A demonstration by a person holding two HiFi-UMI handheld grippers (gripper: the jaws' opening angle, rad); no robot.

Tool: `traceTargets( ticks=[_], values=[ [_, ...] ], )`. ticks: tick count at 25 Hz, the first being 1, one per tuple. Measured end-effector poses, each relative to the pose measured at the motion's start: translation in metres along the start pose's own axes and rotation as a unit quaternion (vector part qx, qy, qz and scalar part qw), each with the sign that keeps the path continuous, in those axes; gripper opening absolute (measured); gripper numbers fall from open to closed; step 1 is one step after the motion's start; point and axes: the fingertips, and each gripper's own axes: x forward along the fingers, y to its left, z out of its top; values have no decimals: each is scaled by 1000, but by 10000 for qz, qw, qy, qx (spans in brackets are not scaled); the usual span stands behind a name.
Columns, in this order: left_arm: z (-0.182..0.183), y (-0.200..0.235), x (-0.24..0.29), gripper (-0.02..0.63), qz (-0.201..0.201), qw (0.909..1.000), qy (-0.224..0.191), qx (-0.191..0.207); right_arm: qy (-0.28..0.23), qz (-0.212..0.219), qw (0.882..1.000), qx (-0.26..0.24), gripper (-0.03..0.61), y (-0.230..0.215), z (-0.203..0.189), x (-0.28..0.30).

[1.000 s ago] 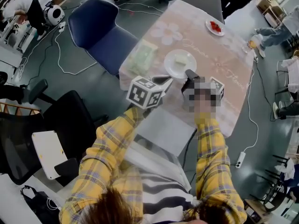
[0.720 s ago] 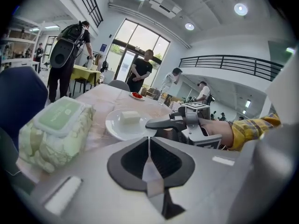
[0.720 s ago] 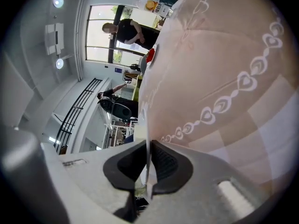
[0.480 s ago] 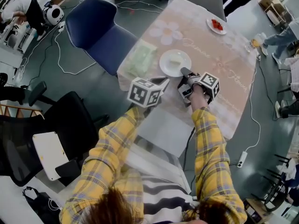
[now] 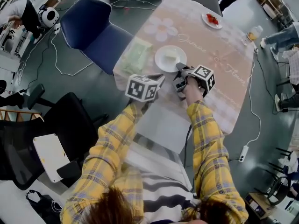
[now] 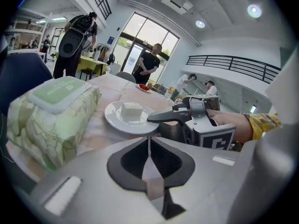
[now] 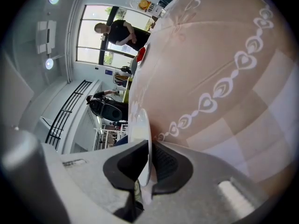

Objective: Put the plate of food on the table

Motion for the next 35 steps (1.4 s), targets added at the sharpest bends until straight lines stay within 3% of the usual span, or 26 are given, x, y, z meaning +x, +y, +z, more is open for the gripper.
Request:
traceTargets(
  ticks=[8,16,21,25,35],
  values=[
    [2,4,1,26,112,9998,71,154,3,-557,9982,-231,29,0,0,-3],
    [7,3,-10,37,134,9998,-51,126,-1,-1114,9913,-701,83,-6,-7,-18],
    [8,-5,-18,28,62,9998,-142,118,-80,-1128,9912,-690,73,-8,-14,-33],
    [3,-10,-25,16,115,9997,-166,128,-130,-940,9931,-689,-3,-1,-17,-44],
    [-4,-33,-59,2,12,9991,-367,191,-213,-248,9938,-1063,-3,24,-40,-87]
  ],
)
